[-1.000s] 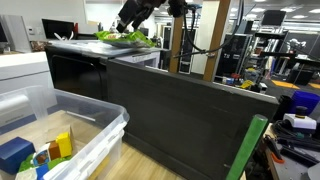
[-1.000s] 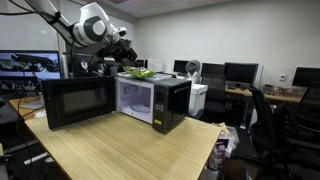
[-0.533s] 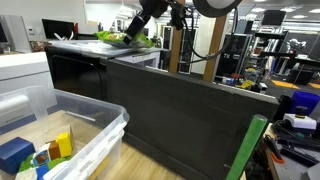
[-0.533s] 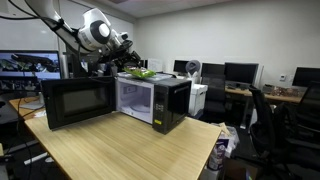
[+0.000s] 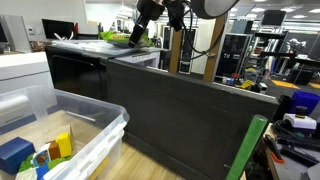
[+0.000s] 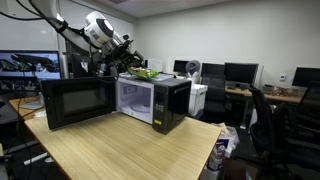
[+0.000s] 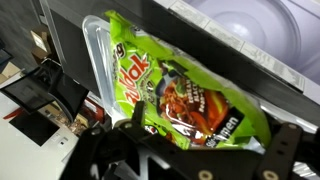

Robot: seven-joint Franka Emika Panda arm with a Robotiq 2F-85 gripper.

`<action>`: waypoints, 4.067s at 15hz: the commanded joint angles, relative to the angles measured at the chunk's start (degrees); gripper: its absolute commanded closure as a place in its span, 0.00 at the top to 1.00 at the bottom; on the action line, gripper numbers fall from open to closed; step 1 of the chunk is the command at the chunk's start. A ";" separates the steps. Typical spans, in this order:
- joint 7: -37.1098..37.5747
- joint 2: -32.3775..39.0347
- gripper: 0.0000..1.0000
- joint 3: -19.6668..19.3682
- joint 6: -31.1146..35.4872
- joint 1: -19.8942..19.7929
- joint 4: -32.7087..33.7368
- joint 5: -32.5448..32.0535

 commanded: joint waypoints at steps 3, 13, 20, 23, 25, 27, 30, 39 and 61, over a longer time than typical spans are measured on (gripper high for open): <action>0.70 1.13 1.00 0.52 -4.79 1.37 -1.19 -3.12; -1.28 1.90 1.00 0.23 -17.28 4.70 0.31 -0.07; 5.01 1.87 0.38 -0.79 -15.24 4.63 3.31 -1.27; 6.56 1.76 0.28 -0.92 -15.07 4.66 3.23 -1.43; 8.09 1.67 0.23 -1.05 -14.73 4.69 3.31 -2.31; 10.35 1.17 0.18 -1.28 -13.78 4.71 3.37 -3.85; 14.15 0.03 0.07 -1.70 -12.78 4.80 3.54 -8.71; 27.85 -1.50 0.03 -1.20 -13.47 4.66 3.61 -26.98; 31.02 -10.75 0.03 -1.09 -9.92 4.44 3.63 -29.62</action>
